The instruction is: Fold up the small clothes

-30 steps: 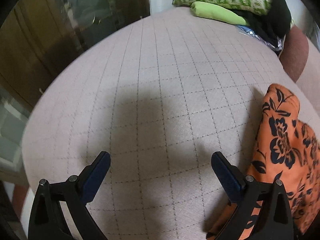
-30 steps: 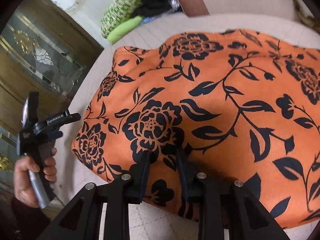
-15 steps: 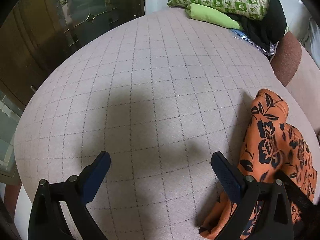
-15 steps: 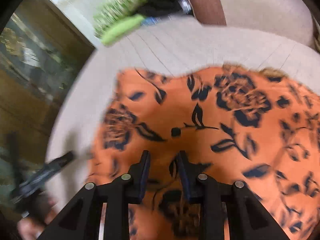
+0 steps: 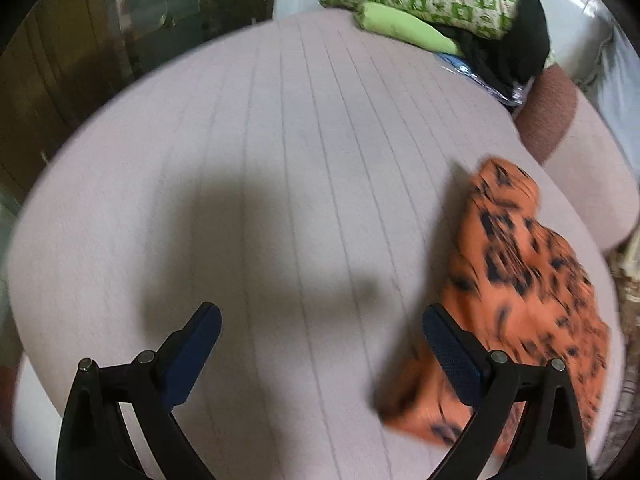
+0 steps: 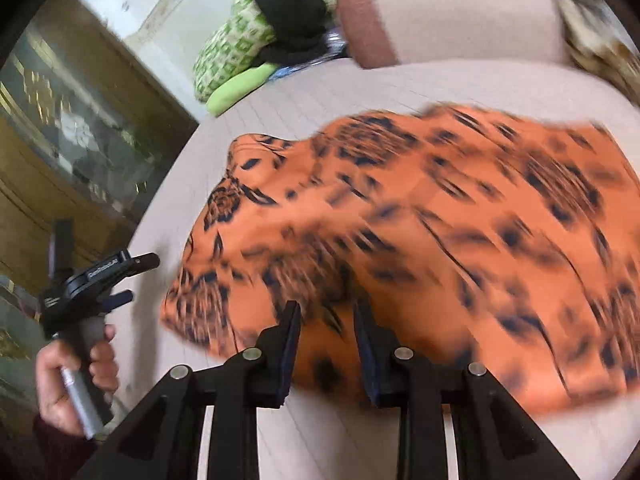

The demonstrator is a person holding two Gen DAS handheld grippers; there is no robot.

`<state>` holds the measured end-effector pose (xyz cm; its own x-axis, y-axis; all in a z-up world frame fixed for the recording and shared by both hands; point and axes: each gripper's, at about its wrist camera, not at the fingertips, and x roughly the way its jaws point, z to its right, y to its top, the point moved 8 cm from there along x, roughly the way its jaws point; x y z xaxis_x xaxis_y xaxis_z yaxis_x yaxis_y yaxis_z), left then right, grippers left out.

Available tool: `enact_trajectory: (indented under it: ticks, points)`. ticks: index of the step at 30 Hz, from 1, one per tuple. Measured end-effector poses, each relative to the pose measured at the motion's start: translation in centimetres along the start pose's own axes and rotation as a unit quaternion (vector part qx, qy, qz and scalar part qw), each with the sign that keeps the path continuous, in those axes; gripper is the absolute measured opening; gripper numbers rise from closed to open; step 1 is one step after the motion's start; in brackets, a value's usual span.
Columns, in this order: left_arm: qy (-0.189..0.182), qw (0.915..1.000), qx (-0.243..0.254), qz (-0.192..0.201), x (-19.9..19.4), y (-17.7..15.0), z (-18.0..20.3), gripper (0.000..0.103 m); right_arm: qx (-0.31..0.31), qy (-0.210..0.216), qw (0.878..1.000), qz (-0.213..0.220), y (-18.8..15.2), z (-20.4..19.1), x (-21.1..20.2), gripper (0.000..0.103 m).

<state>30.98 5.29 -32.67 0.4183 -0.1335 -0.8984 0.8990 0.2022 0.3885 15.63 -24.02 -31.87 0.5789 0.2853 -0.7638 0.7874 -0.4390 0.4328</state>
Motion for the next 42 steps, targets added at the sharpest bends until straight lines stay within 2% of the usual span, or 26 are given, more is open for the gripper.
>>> enact_trajectory:
  ticks: [2, 4, 7, 10, 14, 18, 19, 20, 22, 25, 28, 30, 31, 32, 34, 36, 37, 40, 42]
  points:
    - [-0.057, 0.997, -0.044, -0.026, -0.3, -2.5, 0.6, 0.101, 0.018, -0.01, 1.0, 0.0, -2.0, 2.4, -1.6, 0.031]
    - [-0.091, 0.9926, -0.067, -0.045, -0.4, -4.6, 1.4, 0.1, 0.031, -0.02, 0.999, 0.005, -3.0, 4.3, -3.5, 0.032]
    - [-0.096, 0.9931, -0.056, -0.037, -1.0, -7.8, 2.6, 0.1, 0.057, -0.013, 0.998, 0.014, -3.9, 6.0, -4.8, 0.032]
    - [-0.111, 0.9917, -0.06, -0.025, -1.6, -9.4, 3.9, 0.1, 0.047, -0.01, 0.999, 0.019, -4.3, 5.5, -5.3, 0.032]
    - [-0.113, 0.9896, -0.089, 0.0, -1.2, -9.0, 4.4, 0.1, 0.007, -0.012, 1.0, 0.028, -3.9, 3.4, -5.1, 0.032]
    - [-0.125, 0.9856, -0.109, 0.033, 0.5, -5.9, 5.4, 0.1, -0.011, -0.018, 0.999, 0.046, -2.9, 2.3, -4.5, 0.032]
    - [-0.133, 0.9846, -0.106, 0.039, 0.8, -5.3, 5.8, 0.095, -0.006, -0.021, 0.998, 0.051, -2.4, 2.4, -4.3, 0.032]
    - [-0.144, 0.9831, -0.103, 0.045, 1.3, -4.3, 6.5, 0.076, -0.002, -0.023, 0.998, 0.054, -2.0, 2.5, -4.1, 0.032]
    - [-0.158, 0.9802, -0.114, 0.035, 2.2, -3.5, 7.1, 0.05, 0.012, -0.02, 0.998, 0.061, -0.7, 2.7, -3.5, 0.032]
    - [-0.168, 0.9759, -0.136, 0.03, 2.7, -3.0, 7.4, 0.04, 0.021, -0.008, 0.996, 0.085, 1.9, 2.2, -2.7, 0.031]
    - [-0.162, 0.9784, -0.125, 0.031, 2.8, -3.0, 8.4, 0.041, 0.029, -0.015, 0.995, 0.091, 3.7, 2.0, -0.6, 0.029]
    - [-0.166, 0.9775, -0.124, 0.039, 2.9, -3.3, 8.7, 0.053, 0.051, -0.022, 0.998, 0.043, 3.3, 3.0, 2.6, 0.029]
    - [-0.175, 0.9755, -0.126, 0.044, 2.9, -3.3, 9.0, 0.063, 0.062, -0.021, 0.997, 0.034, 3.0, 3.7, 3.8, 0.028]
    - [-0.181, 0.9746, -0.123, 0.049, 2.7, -3.5, 9.1, 0.067, 0.066, -0.015, 0.996, 0.053, 3.2, 3.9, 3.6, 0.023]
    - [-0.169, 0.9795, -0.097, 0.052, 2.6, -3.5, 9.7, 0.067, 0.073, -0.002, 0.996, 0.054, 2.9, 3.9, 2.9, 0.022]
    - [-0.159, 0.9815, -0.09, 0.056, 2.6, -3.5, 9.7, 0.049, 0.066, 0.011, 0.996, 0.055, 2.5, 4.1, 2.2, 0.022]
    - [-0.16, 0.9816, -0.091, 0.053, 2.8, -3.6, 9.6, 0.033, 0.063, 0.016, 0.996, 0.056, 2.2, 4.3, 1.8, 0.022]
    - [-0.17, 0.9799, -0.087, 0.057, 2.6, -3.5, 9.8, 0.029, 0.075, 0.035, 0.995, 0.06, 1.3, 5.6, 0.7, 0.022]
    - [-0.174, 0.9797, -0.067, 0.074, 1.7, -3.4, 10.6, 0.027, 0.083, 0.042, 0.994, 0.061, 0.9, 6.2, 0.0, 0.021]
